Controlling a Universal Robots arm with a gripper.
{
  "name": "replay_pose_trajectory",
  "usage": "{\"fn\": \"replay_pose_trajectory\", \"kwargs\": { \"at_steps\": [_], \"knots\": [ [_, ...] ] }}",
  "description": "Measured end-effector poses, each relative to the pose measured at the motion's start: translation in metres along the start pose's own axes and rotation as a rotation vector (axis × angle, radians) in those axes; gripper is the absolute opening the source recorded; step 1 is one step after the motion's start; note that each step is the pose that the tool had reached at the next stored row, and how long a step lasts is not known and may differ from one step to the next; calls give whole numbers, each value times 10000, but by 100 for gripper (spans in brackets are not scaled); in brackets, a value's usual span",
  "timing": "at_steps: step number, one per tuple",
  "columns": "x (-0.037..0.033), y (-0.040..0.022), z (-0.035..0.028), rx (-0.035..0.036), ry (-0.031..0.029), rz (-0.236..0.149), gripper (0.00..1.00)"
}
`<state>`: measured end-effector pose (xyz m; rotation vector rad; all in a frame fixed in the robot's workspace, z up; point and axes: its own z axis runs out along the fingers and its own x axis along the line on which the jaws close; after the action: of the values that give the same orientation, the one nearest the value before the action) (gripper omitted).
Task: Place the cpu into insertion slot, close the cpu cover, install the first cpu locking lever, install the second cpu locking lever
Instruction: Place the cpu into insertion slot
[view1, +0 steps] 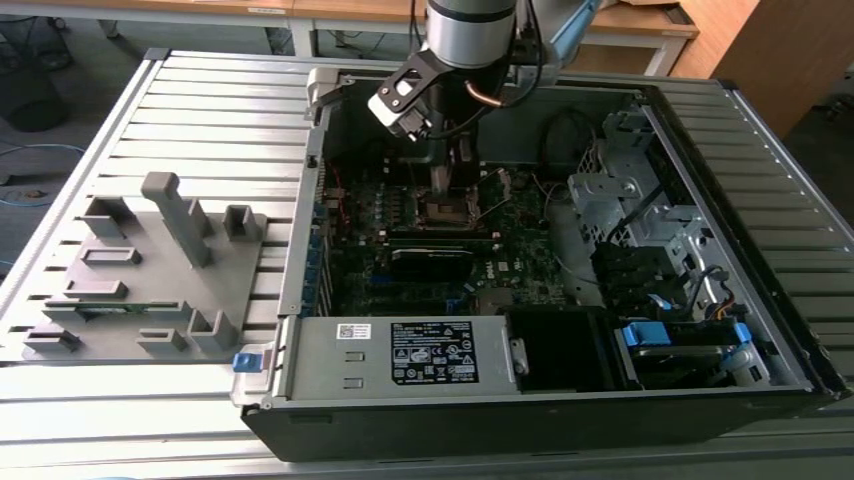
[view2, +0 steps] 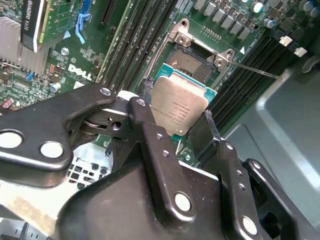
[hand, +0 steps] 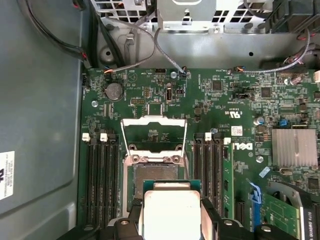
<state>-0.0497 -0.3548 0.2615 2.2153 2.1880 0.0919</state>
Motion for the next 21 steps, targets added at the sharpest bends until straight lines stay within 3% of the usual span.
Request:
{"fn": "replay_pose_trajectory", "kwargs": {
  "at_steps": [21],
  "knots": [
    [88,-8,109,0,-1,1,54]
  ]
}}
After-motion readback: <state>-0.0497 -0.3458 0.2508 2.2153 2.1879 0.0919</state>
